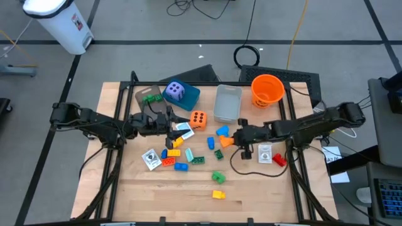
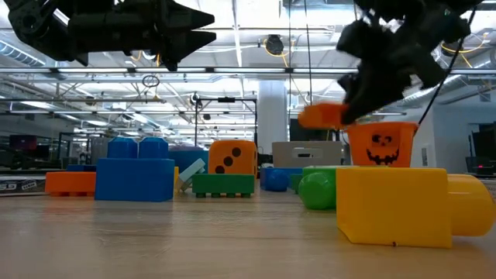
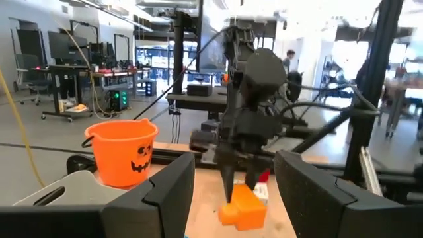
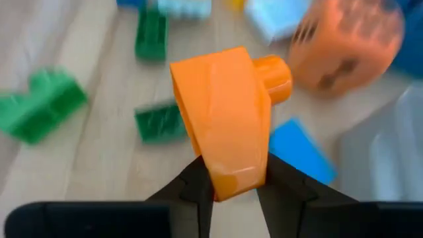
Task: Pick & Place Toys
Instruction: Put the orange game piece into the black bin
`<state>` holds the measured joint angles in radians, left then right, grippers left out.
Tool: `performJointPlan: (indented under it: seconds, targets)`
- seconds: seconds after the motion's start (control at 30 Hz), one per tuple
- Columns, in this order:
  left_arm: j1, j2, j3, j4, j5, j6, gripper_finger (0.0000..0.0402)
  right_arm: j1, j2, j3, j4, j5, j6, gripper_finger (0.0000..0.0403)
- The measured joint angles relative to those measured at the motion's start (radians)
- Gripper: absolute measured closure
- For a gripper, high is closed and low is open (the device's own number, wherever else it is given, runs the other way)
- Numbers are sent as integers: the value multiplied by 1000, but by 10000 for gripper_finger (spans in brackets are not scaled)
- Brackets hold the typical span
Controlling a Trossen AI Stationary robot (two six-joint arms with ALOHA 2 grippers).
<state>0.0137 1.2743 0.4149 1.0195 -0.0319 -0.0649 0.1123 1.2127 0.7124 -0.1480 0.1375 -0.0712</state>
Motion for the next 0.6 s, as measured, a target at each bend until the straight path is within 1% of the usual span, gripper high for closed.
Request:
performJointPlan:
  seconds: [0.07, 0.23, 0.33, 0.43, 0.53, 0.6]
  targets:
    - [5, 0, 0, 24, -23, -53, 188, 0, -38, 0, 43, 19, -48, 311]
    - [37, 4, 0, 27, -78, -212, 188, 0, -88, 1, 170, 122, -207, 311]
    - [56, 26, 0, 26, -105, -335, 188, 1, -91, 1, 238, 201, -312, 312]
    - [74, 52, 9, 23, -108, -442, 188, 0, -88, 1, 291, 269, -391, 320]
    - [83, 85, 43, 23, -102, -502, 188, 0, -70, 1, 346, 337, -441, 330]
    - [83, 112, 75, 20, -98, -519, 188, 0, -58, 1, 387, 361, -468, 333]
